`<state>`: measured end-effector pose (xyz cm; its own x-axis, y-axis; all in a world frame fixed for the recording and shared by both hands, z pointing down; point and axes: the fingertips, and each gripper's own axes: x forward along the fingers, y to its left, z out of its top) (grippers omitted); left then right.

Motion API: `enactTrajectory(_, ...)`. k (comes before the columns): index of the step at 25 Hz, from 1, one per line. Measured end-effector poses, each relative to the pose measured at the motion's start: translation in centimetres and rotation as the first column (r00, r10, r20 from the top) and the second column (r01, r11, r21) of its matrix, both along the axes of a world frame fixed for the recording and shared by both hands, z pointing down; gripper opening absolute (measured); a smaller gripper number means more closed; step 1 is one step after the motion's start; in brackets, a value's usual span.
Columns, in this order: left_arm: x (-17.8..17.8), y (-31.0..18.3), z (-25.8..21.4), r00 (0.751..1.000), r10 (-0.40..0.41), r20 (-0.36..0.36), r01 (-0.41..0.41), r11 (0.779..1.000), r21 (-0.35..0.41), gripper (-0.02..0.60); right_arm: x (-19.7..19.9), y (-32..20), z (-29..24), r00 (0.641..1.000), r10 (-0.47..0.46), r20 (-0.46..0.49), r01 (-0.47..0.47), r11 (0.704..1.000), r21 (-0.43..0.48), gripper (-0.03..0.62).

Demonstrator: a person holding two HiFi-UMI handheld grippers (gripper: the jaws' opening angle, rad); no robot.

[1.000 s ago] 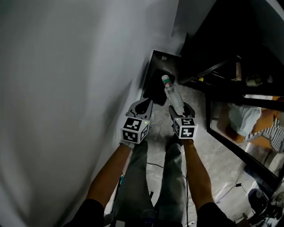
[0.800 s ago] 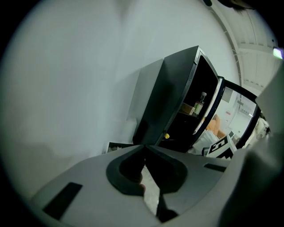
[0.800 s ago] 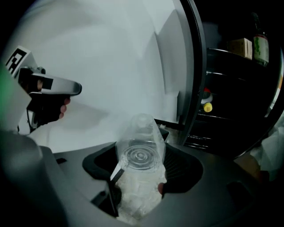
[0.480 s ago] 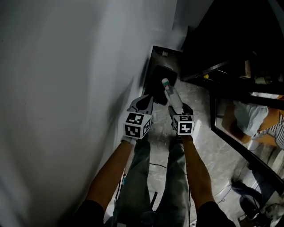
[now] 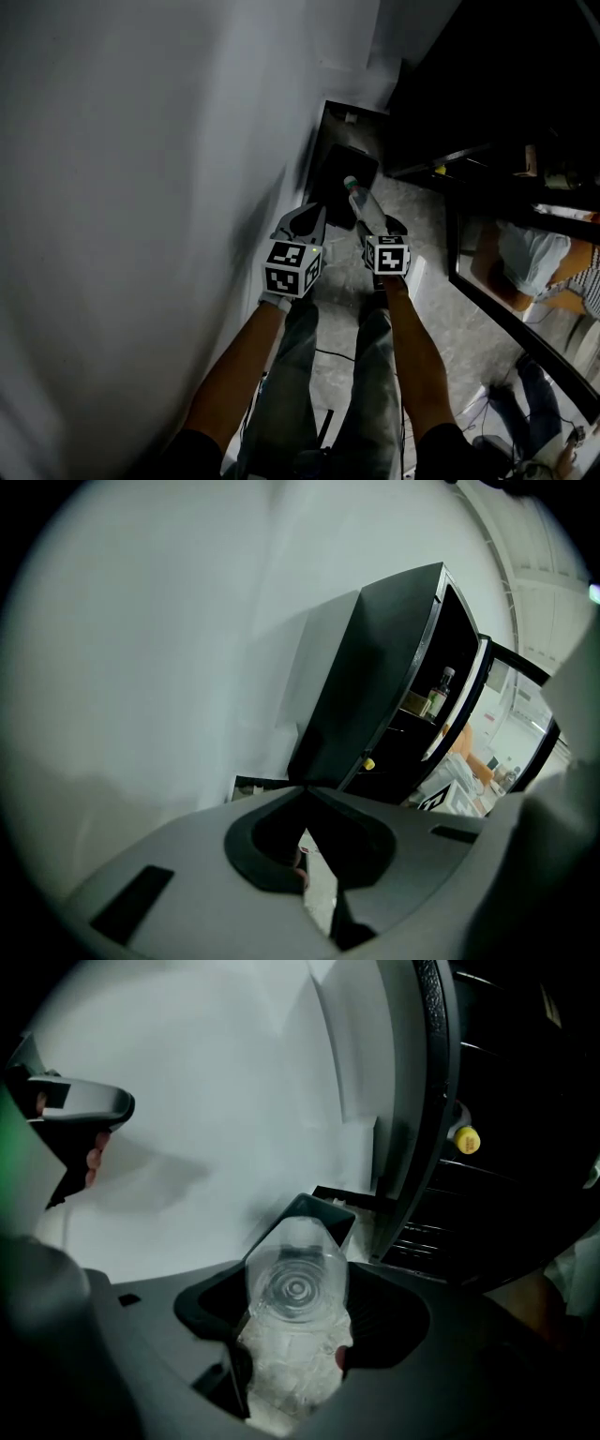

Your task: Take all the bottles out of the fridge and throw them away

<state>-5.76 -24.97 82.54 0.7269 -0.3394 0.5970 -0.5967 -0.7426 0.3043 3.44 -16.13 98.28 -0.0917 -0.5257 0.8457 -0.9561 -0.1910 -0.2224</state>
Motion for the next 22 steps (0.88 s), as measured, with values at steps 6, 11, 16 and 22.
enactTrajectory(6, -0.1, -1.1, 0.1, 1.000, -0.013, 0.005, 0.013, 1.000, 0.006, 0.002, -0.1, -3.2, 1.5, 1.000, -0.008, 0.021, 0.008, 1.000, -0.014, 0.308)
enactTrajectory(11, -0.7, -1.8, -0.3, 0.999, -0.031, 0.006, 0.031, 0.999, 0.013, 0.002, -0.6, -6.6, 1.5, 0.999, -0.036, 0.009, 0.036, 0.999, 0.012, 0.308)
enactTrajectory(16, -1.4, -1.9, -0.3, 0.999, -0.035, 0.007, 0.034, 0.999, 0.019, 0.002, -1.4, -8.8, 0.7, 0.997, -0.078, -0.012, 0.078, 0.993, 0.089, 0.309)
enactTrajectory(22, -1.7, -1.4, -0.4, 0.999, -0.045, 0.011, 0.045, 0.999, 0.016, 0.002, -1.3, -8.1, -0.6, 0.997, -0.073, -0.004, 0.073, 0.991, 0.113, 0.311)
